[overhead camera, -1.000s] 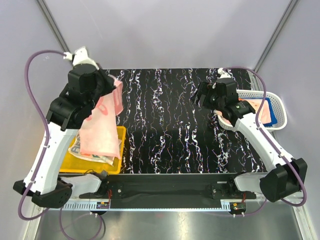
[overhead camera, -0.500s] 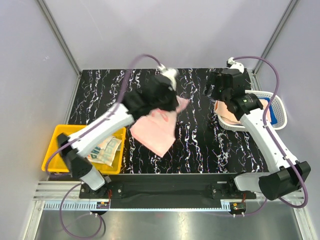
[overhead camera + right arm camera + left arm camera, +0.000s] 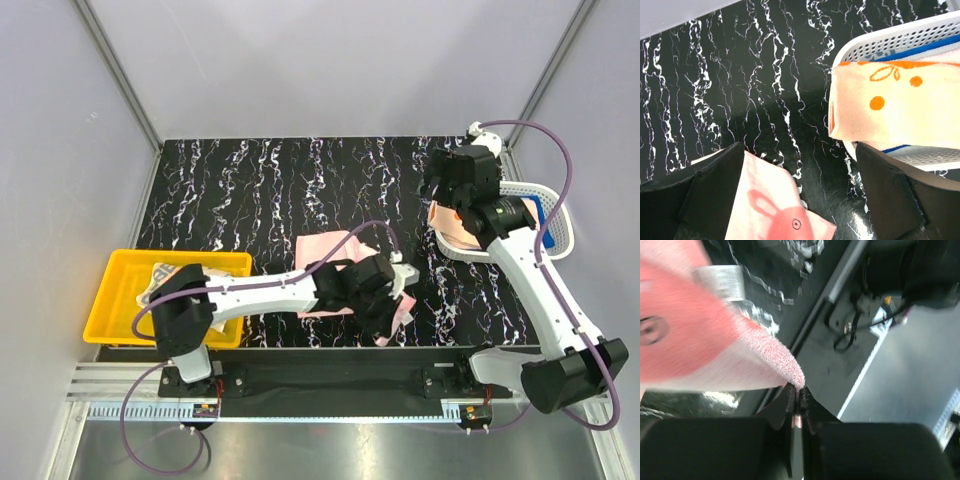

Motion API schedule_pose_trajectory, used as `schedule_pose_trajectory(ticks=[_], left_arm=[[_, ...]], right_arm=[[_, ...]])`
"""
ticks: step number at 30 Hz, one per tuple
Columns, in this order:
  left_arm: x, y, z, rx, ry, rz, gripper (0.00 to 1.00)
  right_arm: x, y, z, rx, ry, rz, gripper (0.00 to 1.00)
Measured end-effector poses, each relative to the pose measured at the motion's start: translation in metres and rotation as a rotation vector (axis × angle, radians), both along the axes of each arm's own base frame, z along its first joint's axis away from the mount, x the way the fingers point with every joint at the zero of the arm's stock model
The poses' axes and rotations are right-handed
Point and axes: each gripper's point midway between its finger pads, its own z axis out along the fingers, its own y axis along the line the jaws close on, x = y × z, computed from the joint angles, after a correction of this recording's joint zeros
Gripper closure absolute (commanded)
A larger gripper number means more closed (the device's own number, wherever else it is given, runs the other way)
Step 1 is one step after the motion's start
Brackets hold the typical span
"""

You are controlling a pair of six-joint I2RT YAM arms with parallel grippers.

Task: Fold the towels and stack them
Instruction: Move the towel to the center of the board, then flatten out the crumpled towel

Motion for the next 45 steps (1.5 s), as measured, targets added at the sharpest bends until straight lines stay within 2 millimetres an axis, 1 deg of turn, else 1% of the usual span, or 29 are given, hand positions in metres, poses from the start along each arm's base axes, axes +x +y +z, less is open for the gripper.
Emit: schedule_pose_trajectory(ticks=[1,2,3,4,6,8,10,11,12,13,14,15,16,17,19,20,22,24,25,28,31,34,36,39,41,43,45], left_arm=[[-0.004,0.005,-0.003,0.001,0.012,-0.006,0.80],[-0.005,0.012,-0.006,0.001,0.021,-0.006,0.76],[-0.006,0.018,-0.008,0.001,0.028,0.003,0.66],[-0.005,0.025,-0.009,0.004,0.034,0.017,0.58],[0.000,0.037,-0.005,0.001,0.040,0.065,0.56],[0.013,0.047,0.005,-0.010,0.019,0.154,0.48],[0.034,0.060,0.018,-0.010,0.002,0.300,0.49],[0.047,0.069,0.026,-0.014,-0.011,0.393,0.50],[0.060,0.080,0.033,-0.016,-0.015,0.496,0.54],[0.072,0.092,0.039,-0.017,-0.012,0.601,0.58],[0.081,0.105,0.043,-0.022,-0.006,0.698,0.55],[0.088,0.122,0.043,-0.019,0.006,0.804,0.52],[0.091,0.134,0.041,-0.011,0.017,0.880,0.52],[0.091,0.147,0.037,-0.011,0.037,0.967,0.48],[0.086,0.169,0.022,0.015,0.084,1.095,0.48],[0.084,0.179,0.011,0.029,0.109,1.160,0.49],[0.079,0.196,-0.013,0.076,0.155,1.264,0.49],[0.077,0.208,-0.034,0.113,0.201,1.351,0.49],[0.076,0.213,-0.043,0.134,0.218,1.389,0.48],[0.079,0.221,-0.060,0.163,0.255,1.473,0.48],[0.085,0.222,-0.074,0.180,0.275,1.526,0.48],[0.092,0.224,-0.091,0.229,0.279,1.559,0.48],[0.094,0.225,-0.100,0.266,0.279,1.571,0.48],[0.103,0.218,-0.098,0.252,0.285,1.580,0.49],[0.108,0.217,-0.100,0.255,0.288,1.587,0.52],[0.112,0.218,-0.100,0.257,0.287,1.594,0.57],[0.115,0.221,-0.101,0.268,0.284,1.601,0.65]], right_arm=[[0.000,0.001,-0.002,0.001,0.007,0.006,0.00],[0.001,0.003,-0.005,0.004,0.014,0.015,0.00],[0.002,0.006,-0.009,0.008,0.024,0.027,0.00],[0.004,0.010,-0.012,0.013,0.033,0.041,0.00],[0.009,0.022,-0.024,0.029,0.064,0.097,0.02],[0.016,0.039,-0.041,0.047,0.105,0.174,0.03],[0.022,0.058,-0.061,0.057,0.157,0.253,0.08],[0.024,0.070,-0.073,0.056,0.184,0.298,0.10],[0.025,0.081,-0.084,0.053,0.209,0.338,0.14],[0.024,0.095,-0.097,0.044,0.242,0.388,0.15],[0.022,0.108,-0.106,0.037,0.266,0.432,0.15],[0.019,0.122,-0.114,0.029,0.288,0.480,0.18],[0.017,0.138,-0.123,0.015,0.307,0.533,0.19],[0.016,0.154,-0.128,0.002,0.319,0.583,0.20],[0.018,0.182,-0.135,-0.028,0.324,0.665,0.21],[0.019,0.198,-0.140,-0.047,0.323,0.710,0.21],[0.025,0.224,-0.149,-0.087,0.317,0.783,0.23],[0.030,0.244,-0.161,-0.125,0.319,0.835,0.25],[0.032,0.252,-0.171,-0.144,0.328,0.858,0.26],[0.039,0.269,-0.198,-0.185,0.358,0.906,0.26],[0.040,0.278,-0.226,-0.222,0.399,0.941,0.28],[0.039,0.287,-0.246,-0.253,0.427,0.971,0.27],[0.036,0.292,-0.253,-0.271,0.437,0.988,0.27],[0.033,0.300,-0.260,-0.295,0.446,1.007,0.27],[0.034,0.303,-0.262,-0.314,0.446,1.007,0.28],[0.037,0.302,-0.265,-0.339,0.445,0.995,0.32],[0.043,0.300,-0.269,-0.366,0.447,0.975,0.37]])
